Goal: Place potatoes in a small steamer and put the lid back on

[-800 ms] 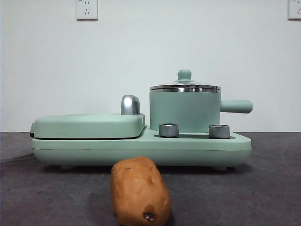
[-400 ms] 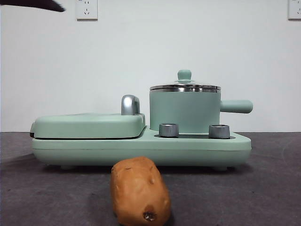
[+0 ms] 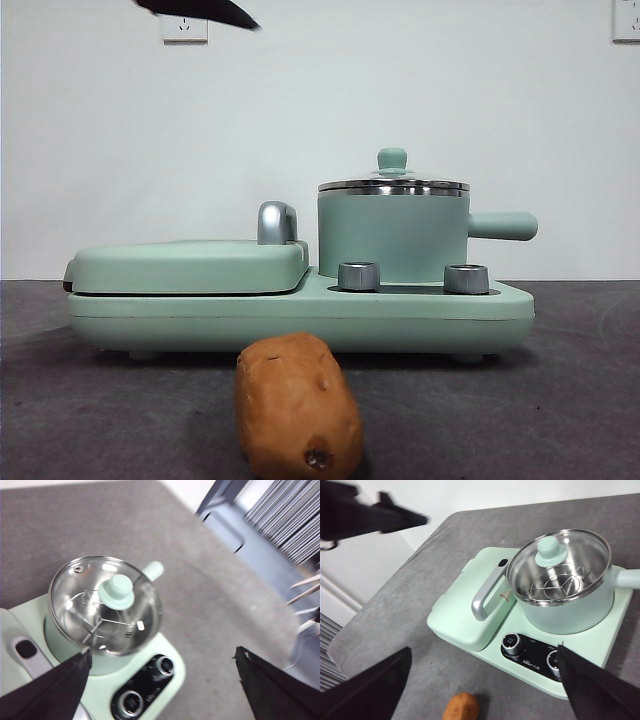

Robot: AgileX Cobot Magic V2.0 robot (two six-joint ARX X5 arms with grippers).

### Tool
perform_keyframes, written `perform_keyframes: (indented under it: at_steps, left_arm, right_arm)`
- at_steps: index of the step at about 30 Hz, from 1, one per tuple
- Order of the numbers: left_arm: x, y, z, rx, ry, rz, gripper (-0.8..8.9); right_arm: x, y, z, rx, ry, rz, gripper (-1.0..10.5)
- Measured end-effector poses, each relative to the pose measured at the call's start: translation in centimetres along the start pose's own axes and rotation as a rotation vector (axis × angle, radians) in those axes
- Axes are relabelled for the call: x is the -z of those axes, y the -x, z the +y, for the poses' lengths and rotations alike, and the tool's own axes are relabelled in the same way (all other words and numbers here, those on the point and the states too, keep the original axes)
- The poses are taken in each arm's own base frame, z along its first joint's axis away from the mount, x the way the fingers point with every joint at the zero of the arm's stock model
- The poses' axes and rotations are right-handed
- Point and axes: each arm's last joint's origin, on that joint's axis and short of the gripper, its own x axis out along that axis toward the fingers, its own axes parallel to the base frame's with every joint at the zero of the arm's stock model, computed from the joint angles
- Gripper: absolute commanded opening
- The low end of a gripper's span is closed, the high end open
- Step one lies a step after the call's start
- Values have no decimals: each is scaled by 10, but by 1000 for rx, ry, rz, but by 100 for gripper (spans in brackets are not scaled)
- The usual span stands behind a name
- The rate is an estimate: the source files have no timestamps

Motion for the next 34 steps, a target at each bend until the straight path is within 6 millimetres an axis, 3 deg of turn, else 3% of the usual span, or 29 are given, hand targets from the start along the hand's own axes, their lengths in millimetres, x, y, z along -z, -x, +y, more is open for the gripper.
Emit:
perform_keyframes:
  at_steps: [7,12,18,34]
  left_arm:
    - [-29,-69,-7,-161,-92,121,464]
    - [-40,-114,1,-184,-122,148,463]
    - [-24,-171,15,-235,-160,211,463]
    - [-16,-182,3,-249,-206,245,338]
  right_arm:
    - [1,-1,2,-14,-7,8,465]
    - [1,-1,2,-15,-7,8,465]
    - [1,-1,2,-15,-7,8,465]
    - [1,-1,2,-15,-7,8,465]
